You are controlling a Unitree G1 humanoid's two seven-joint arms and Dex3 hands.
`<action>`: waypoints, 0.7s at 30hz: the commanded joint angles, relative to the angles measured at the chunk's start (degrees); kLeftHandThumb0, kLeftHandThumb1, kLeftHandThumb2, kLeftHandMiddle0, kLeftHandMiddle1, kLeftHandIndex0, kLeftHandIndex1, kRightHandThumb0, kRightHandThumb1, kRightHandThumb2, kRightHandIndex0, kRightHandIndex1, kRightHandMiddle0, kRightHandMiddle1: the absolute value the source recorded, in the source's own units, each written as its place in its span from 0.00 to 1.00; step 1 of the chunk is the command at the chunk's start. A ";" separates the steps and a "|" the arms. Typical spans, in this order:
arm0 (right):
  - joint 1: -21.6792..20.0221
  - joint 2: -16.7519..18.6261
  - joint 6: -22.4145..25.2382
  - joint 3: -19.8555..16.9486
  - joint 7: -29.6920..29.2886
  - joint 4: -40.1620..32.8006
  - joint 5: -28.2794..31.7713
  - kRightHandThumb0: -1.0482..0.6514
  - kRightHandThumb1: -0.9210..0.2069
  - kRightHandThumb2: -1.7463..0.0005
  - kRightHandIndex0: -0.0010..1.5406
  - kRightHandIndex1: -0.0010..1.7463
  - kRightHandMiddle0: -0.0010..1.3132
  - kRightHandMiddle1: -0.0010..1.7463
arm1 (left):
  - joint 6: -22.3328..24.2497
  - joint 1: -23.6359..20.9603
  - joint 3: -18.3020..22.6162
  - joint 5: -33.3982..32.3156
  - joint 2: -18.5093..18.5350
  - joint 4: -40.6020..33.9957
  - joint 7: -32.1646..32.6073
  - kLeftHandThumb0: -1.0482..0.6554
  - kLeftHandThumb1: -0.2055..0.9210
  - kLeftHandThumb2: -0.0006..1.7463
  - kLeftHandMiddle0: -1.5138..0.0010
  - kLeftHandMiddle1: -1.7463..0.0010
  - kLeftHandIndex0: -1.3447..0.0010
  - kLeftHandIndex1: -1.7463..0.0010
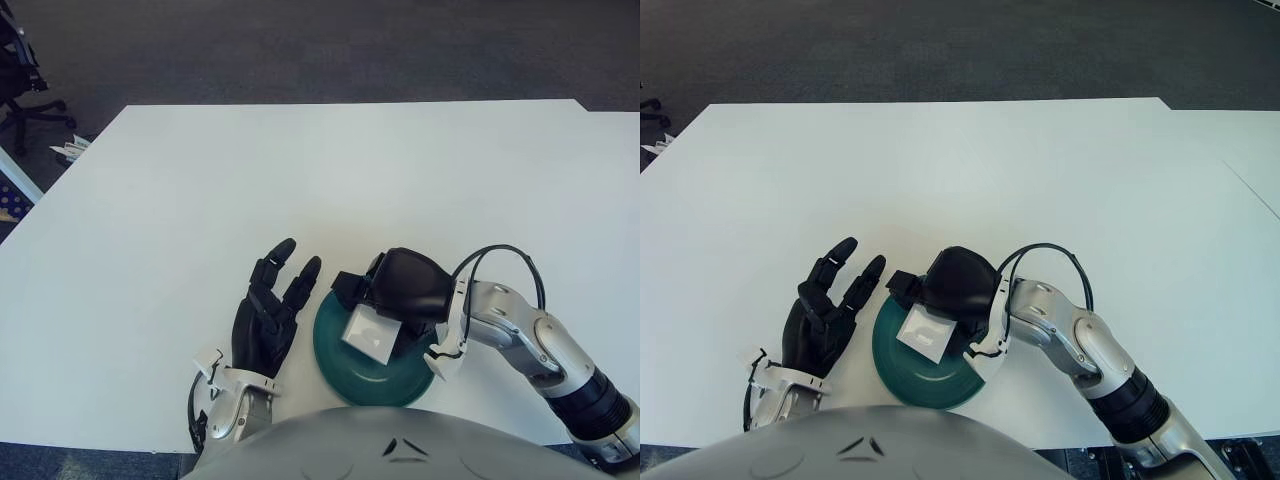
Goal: Put the charger into the plate.
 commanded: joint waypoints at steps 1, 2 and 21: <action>0.04 -0.68 -0.35 0.19 0.57 0.50 -0.26 0.38 0.32 0.43 0.61 1.00 0.33 0.99 | 0.39 0.34 -0.01 -0.12 -0.16 -0.52 0.69 0.02 1.00 0.57 0.60 0.99 0.93 0.47; 0.20 -0.77 -0.35 0.36 0.68 0.76 -0.20 0.38 0.31 0.44 0.61 1.00 0.33 0.99 | 0.46 0.35 -0.02 -0.15 -0.21 -0.53 0.76 0.02 1.00 0.57 0.60 0.99 0.93 0.47; -1.39 -2.29 -0.40 1.18 6.43 2.67 2.13 0.39 0.24 0.50 0.59 1.00 0.29 0.99 | 0.11 0.23 -0.38 0.08 -0.50 -0.40 1.08 0.02 1.00 0.57 0.60 0.99 0.93 0.46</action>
